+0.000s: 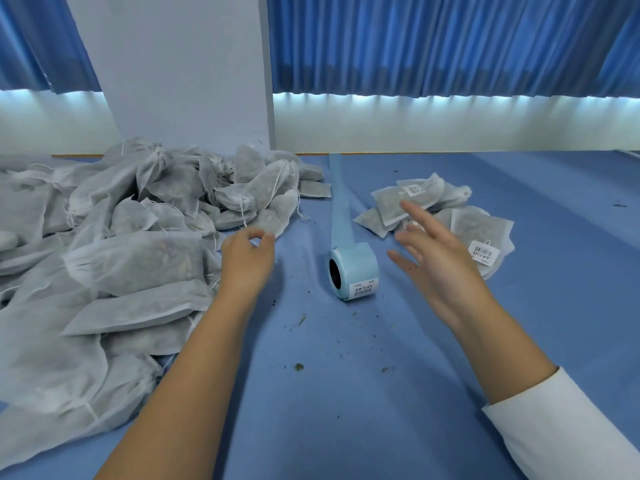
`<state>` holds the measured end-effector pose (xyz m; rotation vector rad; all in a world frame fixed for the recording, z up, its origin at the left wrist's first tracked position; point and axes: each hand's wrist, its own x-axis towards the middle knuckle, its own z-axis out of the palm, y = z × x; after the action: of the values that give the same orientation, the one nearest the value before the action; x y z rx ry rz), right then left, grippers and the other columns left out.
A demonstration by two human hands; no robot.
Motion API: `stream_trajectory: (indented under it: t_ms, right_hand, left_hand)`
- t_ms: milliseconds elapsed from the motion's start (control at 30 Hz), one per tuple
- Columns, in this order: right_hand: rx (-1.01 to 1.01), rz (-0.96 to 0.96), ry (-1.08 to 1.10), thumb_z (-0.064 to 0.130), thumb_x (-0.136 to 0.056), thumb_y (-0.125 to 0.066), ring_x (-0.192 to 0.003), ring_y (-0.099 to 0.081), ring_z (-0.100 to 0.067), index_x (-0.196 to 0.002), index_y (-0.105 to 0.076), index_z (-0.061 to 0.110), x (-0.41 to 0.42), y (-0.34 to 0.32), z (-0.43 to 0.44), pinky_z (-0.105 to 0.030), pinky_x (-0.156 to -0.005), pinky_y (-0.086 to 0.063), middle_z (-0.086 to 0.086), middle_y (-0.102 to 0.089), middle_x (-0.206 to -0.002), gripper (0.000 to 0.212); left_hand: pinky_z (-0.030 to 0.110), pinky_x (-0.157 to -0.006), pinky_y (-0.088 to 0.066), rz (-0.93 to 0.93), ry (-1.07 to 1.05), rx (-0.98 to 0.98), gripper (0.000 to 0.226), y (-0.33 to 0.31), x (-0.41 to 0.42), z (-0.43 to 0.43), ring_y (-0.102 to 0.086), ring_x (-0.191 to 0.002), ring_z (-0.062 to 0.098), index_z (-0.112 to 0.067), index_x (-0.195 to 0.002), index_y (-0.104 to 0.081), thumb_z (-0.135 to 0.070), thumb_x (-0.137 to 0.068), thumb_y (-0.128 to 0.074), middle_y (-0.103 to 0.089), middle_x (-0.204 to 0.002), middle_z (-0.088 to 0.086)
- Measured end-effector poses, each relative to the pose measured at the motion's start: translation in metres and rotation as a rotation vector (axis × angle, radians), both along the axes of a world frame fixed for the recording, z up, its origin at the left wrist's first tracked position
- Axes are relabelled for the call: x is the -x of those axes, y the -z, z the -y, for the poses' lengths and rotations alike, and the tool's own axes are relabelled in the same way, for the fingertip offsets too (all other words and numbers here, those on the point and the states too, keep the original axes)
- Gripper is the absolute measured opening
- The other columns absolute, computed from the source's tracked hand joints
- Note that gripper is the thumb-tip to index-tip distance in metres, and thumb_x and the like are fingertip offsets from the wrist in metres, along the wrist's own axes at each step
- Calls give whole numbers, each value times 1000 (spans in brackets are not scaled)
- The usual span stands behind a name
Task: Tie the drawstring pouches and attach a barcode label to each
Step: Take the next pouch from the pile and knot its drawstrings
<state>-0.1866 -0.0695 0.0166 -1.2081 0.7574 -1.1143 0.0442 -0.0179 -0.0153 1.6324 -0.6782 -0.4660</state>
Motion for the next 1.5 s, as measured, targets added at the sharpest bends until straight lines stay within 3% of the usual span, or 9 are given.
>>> stream_trajectory:
  t_ms: [100, 200, 333, 500, 700, 867, 1333, 1433, 1500]
  right_hand:
    - [-37, -43, -33, 4, -90, -61, -109, -61, -1, -110, -73, 34, -4, 3, -3, -35, -96, -54, 3, -56, -121, 38]
    - [-44, -81, -56, 5, -90, -61, -113, -60, -4, -101, -77, 35, -5, 3, -4, -33, -93, -55, 6, -65, -115, 35]
    - [-11, -100, -54, 6, -90, -60, -113, -60, -1, -99, -77, 35, -6, 4, -5, -31, -90, -56, 9, -66, -116, 34]
    - [-6, -120, -48, 6, -90, -61, -108, -63, -2, -99, -77, 31, -7, 5, -6, -28, -85, -57, 3, -67, -116, 32]
    - [-29, -114, -80, 5, -90, -61, -102, -68, -10, -97, -78, 25, -7, 4, -6, -23, -76, -55, 0, -71, -110, 27]
    - [33, -193, -1, 7, -90, -62, -96, -64, 0, -94, -77, 28, -5, 4, -5, -27, -86, -52, 9, -72, -103, 26]
    - [766, -564, 65, 17, -86, -72, -88, -51, -2, -114, -68, 37, -15, 10, -20, -9, -73, -35, 20, -62, -94, 35]
    - [823, -576, -5, 5, -80, -73, -86, -48, -1, -98, -66, 45, -16, 9, -23, -7, -75, -32, 15, -61, -89, 44]
    - [800, -579, -37, -4, -77, -69, -83, -48, 0, -85, -64, 43, -16, 10, -23, -12, -73, -33, 16, -58, -80, 48]
  left_hand:
    - [26, -79, -48, -94, 29, -21, 18, 3, -8, 5, -59, -89, 16, -19, -111, -63, -17, -97, -52, -53, -127, 6]
    - [20, -64, -41, -183, 86, 1, 26, 7, -14, 8, -52, -76, 14, -17, -112, -64, -4, -95, -49, -55, -118, 10]
    - [19, -73, -45, -235, 125, 17, 44, 9, -20, 10, -54, -80, 10, -15, -140, -53, -6, -97, -54, -55, -136, 8]
    - [19, -76, -45, -212, 158, -4, 42, 11, -21, 13, -54, -80, 5, -17, -138, -56, -10, -97, -57, -61, -114, -2]
    - [12, -60, -41, -99, 153, -30, 35, 7, -11, 8, -61, -88, 6, -18, -129, -65, -12, -96, -54, -68, -116, -1]
    - [-1, -50, -37, 44, 142, 88, 29, -14, 9, -4, -55, -60, -6, -21, -115, -73, -12, -94, -54, -63, -79, -11]
    - [20, -58, -45, 220, 559, 217, 25, -52, 70, -46, -55, -59, 20, -25, -67, -76, -18, -76, -54, -71, -68, -3]
    - [44, -66, -51, 311, 610, 226, 23, -47, 75, -45, -61, -73, 40, -25, -67, -75, -18, -74, -54, -73, -74, 6]
    - [32, -57, -45, 360, 637, 257, 29, -45, 77, -45, -57, -58, 24, -30, -65, -75, -14, -75, -53, -72, -68, -4]
